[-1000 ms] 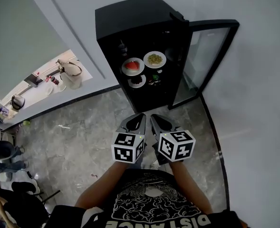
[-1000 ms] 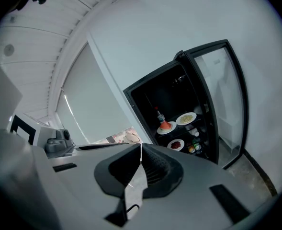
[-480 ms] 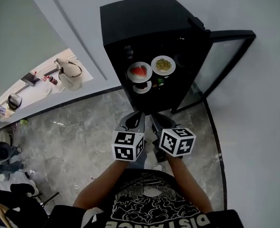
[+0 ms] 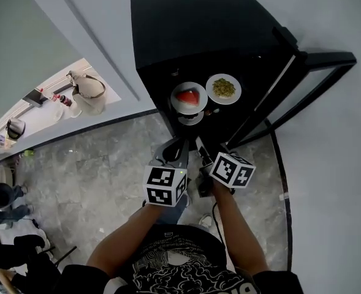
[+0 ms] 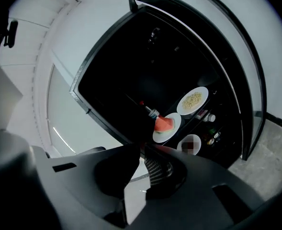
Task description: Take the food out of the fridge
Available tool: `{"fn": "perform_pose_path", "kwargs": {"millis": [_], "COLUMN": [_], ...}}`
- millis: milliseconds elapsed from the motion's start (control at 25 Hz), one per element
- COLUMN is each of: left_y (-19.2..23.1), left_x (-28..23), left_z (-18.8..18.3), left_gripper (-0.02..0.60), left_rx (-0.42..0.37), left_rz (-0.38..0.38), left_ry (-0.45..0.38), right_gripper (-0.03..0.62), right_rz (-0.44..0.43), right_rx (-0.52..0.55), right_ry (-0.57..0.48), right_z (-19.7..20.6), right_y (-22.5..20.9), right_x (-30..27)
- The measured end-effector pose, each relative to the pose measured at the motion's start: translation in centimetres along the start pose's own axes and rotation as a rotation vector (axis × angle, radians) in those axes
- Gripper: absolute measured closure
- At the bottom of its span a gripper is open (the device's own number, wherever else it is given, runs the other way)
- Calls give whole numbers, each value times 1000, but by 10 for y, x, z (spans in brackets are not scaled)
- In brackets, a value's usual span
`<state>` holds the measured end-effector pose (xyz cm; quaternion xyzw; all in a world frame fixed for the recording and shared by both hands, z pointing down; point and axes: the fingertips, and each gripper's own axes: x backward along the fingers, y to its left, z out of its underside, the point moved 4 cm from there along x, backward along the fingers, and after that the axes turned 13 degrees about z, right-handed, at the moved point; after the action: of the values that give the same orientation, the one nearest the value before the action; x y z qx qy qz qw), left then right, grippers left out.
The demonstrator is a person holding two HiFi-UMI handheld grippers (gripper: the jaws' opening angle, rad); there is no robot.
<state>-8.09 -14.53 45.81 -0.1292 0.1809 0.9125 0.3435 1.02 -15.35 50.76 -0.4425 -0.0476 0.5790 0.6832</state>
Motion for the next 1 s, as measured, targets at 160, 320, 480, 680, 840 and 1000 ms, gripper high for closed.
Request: {"fn": "perform_pose_path", "kwargs": {"millis": [160, 320, 480, 680, 840, 1000], "left_y": [16, 27, 36, 48, 53, 59], "left_x": [-11, -20, -27, -32, -32, -32], "left_z": [3, 7, 10, 12, 12, 12], "left_gripper": [580, 580, 580, 580, 580, 580], "left_rx": [11, 0, 7, 5, 3, 7], "left_rz": [7, 6, 7, 2, 3, -2], "left_ry": [10, 28, 33, 47, 52, 53], "right_gripper": [591, 591, 589, 516, 517, 517], "right_rz": [-18, -26, -32, -43, -18, -14], "right_rx": [-95, -187, -284, -372, -416, -485], "right_ry": [-15, -30, -29, -6, 16, 30], "right_z": [-3, -4, -1, 4, 7, 5], "right_y": [-15, -30, -42, -52, -60, -64], "right_x": [-35, -66, -91, -117, -135, -147]}}
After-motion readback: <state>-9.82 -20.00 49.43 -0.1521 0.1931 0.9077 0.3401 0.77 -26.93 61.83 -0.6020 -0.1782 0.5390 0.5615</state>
